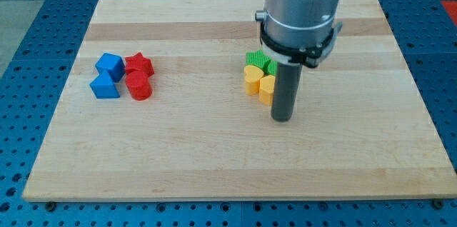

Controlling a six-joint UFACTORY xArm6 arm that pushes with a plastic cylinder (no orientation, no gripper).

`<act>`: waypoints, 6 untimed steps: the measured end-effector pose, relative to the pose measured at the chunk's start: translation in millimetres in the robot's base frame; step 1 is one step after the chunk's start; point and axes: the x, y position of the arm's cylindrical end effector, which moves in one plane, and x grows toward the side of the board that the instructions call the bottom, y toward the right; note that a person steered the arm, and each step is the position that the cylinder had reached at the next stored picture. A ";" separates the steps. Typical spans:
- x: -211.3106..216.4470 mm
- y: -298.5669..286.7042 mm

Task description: Move the arm to the left of the triangle

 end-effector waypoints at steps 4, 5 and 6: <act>23.7 -212.1; 4.0 -264.4; -18.8 -305.9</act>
